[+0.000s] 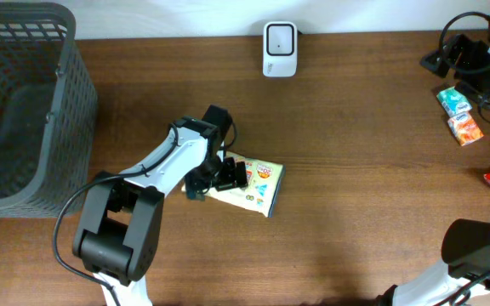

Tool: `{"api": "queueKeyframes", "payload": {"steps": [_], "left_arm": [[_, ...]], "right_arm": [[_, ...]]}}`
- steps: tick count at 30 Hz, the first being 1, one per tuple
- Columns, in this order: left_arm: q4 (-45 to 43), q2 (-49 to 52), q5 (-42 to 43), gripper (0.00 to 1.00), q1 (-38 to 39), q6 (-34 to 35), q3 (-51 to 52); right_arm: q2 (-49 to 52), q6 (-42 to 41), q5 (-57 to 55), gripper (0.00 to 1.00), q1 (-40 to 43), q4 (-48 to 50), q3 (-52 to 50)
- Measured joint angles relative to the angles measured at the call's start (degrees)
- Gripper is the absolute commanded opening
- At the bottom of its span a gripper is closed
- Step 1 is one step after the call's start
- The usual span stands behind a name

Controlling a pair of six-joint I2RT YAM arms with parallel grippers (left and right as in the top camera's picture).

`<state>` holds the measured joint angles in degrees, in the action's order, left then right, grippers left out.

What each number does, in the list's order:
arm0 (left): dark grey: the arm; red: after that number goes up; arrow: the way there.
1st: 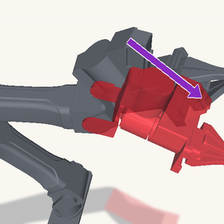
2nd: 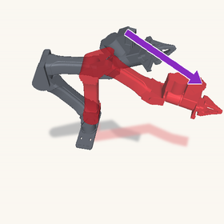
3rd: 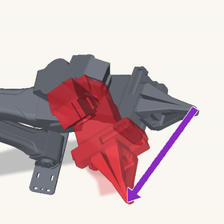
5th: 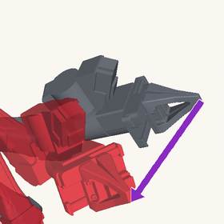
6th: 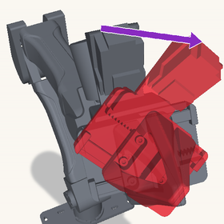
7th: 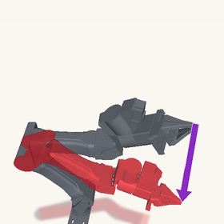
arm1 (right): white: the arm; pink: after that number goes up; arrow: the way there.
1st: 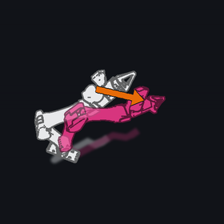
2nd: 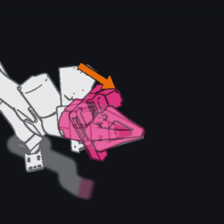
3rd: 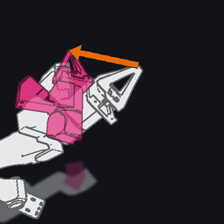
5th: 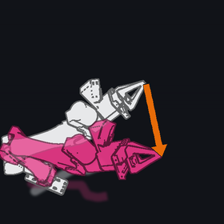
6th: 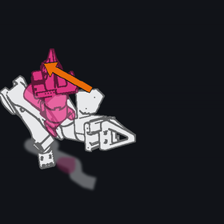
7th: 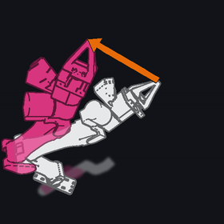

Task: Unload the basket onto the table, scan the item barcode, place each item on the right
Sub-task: 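Slide the yellow wipes pack right with the left gripper and release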

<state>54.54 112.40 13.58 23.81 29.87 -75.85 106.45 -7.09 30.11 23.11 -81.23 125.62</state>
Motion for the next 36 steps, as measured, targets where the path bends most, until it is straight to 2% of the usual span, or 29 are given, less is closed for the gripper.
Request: {"api": "queueKeyframes", "payload": {"steps": [9, 13, 16, 18, 22, 27, 32, 36], "left_arm": [[-14.2, 0.0, -4.2, 0.99, 0.0, -0.3, 0.1], [-20.2, 0.0, -4.8, 0.99, 0.0, -4.0, 0.1], [-23.5, 0.0, -1.3, 0.99, 0.0, -8.9, 0.2], [-25.4, 0.0, 4.8, 0.99, -0.1, -13.2, 0.2], [-26.2, 0.0, 19.5, 0.99, -0.1, -20.7, 0.2], [-25.7, 0.0, 28.1, 0.99, -0.2, -25.2, 0.1], [-18.2, 0.0, 28.7, 0.99, -2.6, -26.7, -3.2], [-11.7, -3.2, 21.7, 0.99, -3.3, -28.9, -5.5]], "right_arm": [[0.0, 0.0, 0.0, 0.99, 0.0, 0.0, 0.0], [0.0, 0.0, 0.0, 0.98, 0.0, 0.0, 0.0], [0.0, 0.0, 0.0, 0.99, 0.0, 0.0, 0.0], [0.0, 0.0, 0.0, 0.99, 0.0, 0.0, 0.0], [0.0, 0.0, 0.0, 0.99, 0.0, 0.0, 0.0], [0.0, 0.0, 0.0, 0.99, 0.0, 0.0, 0.0], [0.0, 0.0, 0.0, 0.99, 0.0, 0.0, 0.0], [0.0, 0.0, 0.0, 0.98, 0.0, 0.0, 0.0]]}}
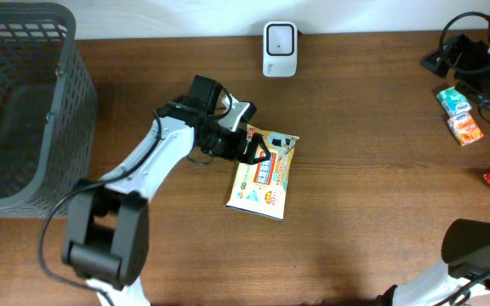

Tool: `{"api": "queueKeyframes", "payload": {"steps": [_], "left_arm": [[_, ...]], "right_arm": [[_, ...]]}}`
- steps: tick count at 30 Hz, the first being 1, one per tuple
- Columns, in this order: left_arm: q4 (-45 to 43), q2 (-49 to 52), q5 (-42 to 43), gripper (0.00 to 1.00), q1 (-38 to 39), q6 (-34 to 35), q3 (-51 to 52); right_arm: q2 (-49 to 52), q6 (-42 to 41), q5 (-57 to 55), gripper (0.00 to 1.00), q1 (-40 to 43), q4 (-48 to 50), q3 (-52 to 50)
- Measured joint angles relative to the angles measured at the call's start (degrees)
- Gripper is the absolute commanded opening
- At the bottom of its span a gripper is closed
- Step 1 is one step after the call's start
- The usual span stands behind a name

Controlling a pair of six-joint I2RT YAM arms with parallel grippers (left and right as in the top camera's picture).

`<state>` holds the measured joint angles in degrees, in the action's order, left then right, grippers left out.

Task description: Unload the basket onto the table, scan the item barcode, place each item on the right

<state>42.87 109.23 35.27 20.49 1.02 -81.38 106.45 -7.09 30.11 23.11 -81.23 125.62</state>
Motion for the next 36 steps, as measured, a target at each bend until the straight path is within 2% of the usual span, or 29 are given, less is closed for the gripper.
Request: {"api": "queueKeyframes", "payload": {"steps": [5, 9, 12, 14, 27, 30, 32, 36], "left_arm": [[4.8, -11.0, -14.5, 0.99, 1.0, -0.3, -0.9], [10.0, -18.7, -27.1, 0.99, 1.1, 4.6, -1.4], [12.9, -20.6, -36.9, 0.99, 1.1, 9.3, -1.7], [13.4, -20.5, -39.6, 0.99, 1.1, 10.6, -1.7], [15.6, -20.5, -43.3, 0.99, 1.1, 12.3, -1.7], [15.9, -20.5, -43.2, 0.99, 1.1, 12.3, -1.7], [15.5, -20.5, -42.4, 0.99, 1.1, 12.3, -1.7], [14.6, -20.3, -40.0, 0.99, 1.1, 12.3, -1.7]], "right_arm": [[0.0, 0.0, 0.0, 0.99, 0.0, 0.0, 0.0], [0.0, 0.0, 0.0, 0.99, 0.0, 0.0, 0.0], [0.0, 0.0, 0.0, 0.99, 0.0, 0.0, 0.0], [0.0, 0.0, 0.0, 0.99, 0.0, 0.0, 0.0], [0.0, 0.0, 0.4, 0.99, 0.0, -0.1, 0.0], [0.0, 0.1, 1.7, 0.99, -0.4, -3.2, -0.1], [0.0, 1.7, 2.3, 0.99, -2.6, -5.9, -1.8], [0.2, 3.7, 2.6, 0.99, -10.1, -3.3, -9.4]]}}
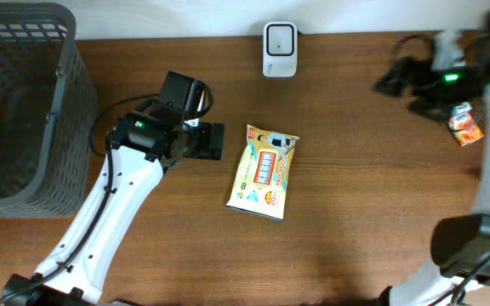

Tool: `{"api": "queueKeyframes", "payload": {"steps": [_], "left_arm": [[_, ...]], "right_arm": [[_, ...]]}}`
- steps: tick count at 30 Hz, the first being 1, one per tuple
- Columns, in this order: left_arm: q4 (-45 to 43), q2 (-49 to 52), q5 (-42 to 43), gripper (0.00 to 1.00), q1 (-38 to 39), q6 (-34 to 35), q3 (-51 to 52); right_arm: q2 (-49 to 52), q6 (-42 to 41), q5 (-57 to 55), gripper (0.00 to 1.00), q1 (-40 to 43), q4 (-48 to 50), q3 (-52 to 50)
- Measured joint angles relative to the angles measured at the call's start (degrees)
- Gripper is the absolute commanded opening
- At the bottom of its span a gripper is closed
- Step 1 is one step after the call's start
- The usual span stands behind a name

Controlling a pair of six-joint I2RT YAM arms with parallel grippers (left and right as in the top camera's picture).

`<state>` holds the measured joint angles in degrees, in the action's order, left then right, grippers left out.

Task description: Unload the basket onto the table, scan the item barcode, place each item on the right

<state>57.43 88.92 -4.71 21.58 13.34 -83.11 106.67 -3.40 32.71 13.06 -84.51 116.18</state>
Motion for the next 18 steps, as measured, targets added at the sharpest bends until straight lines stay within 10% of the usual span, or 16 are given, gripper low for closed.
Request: {"api": "queueKeyframes", "payload": {"steps": [18], "left_arm": [[-2.7, 17.1, 11.9, 0.95, 0.0, 0.0, 0.0]], "right_arm": [[0.8, -13.2, -1.3, 0.99, -19.9, 33.9, -32.0]]}}
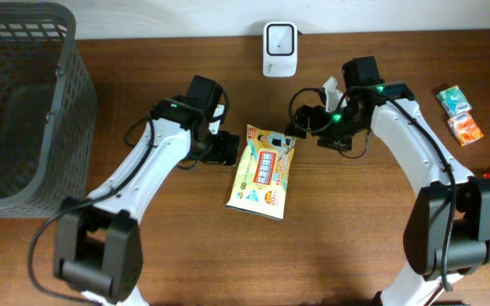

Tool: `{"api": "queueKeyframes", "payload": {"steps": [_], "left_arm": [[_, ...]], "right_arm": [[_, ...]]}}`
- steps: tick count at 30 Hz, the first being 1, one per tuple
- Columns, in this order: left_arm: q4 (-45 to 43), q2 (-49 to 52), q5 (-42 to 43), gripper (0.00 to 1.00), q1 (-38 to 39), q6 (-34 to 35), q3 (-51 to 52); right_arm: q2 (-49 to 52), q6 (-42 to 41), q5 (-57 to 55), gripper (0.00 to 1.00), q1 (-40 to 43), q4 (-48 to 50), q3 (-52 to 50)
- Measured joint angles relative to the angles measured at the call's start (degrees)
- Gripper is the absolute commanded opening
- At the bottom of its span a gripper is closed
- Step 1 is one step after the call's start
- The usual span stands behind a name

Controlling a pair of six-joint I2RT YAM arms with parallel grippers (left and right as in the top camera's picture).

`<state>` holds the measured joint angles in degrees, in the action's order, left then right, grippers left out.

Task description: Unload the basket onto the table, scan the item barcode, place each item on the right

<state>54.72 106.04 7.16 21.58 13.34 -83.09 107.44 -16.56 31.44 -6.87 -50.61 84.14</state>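
A yellow and green packet (262,174) lies flat near the table's middle, printed face up. The white scanner (279,38) stands at the back edge, above the packet. My left gripper (226,150) sits low at the packet's upper left edge, and its jaws look open. At the packet's upper right corner is my right gripper (299,129), pointing left at it. Whether its jaws are open or touch the packet is too small to tell.
A dark grey mesh basket (24,110) fills the back left. At the far right lie a teal packet (454,100), an orange packet (465,127) and a red packet.
My right arm has come from the far right back corner to the packet's upper right corner. My left gripper has moved a little right and down, against the packet's left edge. The packet has not moved.
First my left gripper was on the packet, which lay slanted on the table. Then the packet stood further right and turned lengthwise, the gripper at its top. Later the gripper was clear of it to the left. Now both grippers flank the packet's top.
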Motion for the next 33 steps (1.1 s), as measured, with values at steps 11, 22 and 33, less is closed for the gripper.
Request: {"api": "queueKeyframes", "payload": {"steps": [11, 22, 33], "left_arm": [[-4.0, 12.8, 14.6, 0.95, 0.0, -2.3, 0.0], [-4.6, 13.4, 18.1, 0.72, 1.4, -3.2, 0.0], [-6.8, 14.6, 21.3, 0.01, 5.4, -3.0, 0.0]], "right_arm": [[0.0, -3.1, -5.1, 0.98, -0.4, 2.5, 0.0], [0.0, -3.2, -8.5, 0.99, -1.7, 2.4, 0.0], [0.0, -3.2, -9.0, 0.99, -1.7, 2.4, 0.0]]}}
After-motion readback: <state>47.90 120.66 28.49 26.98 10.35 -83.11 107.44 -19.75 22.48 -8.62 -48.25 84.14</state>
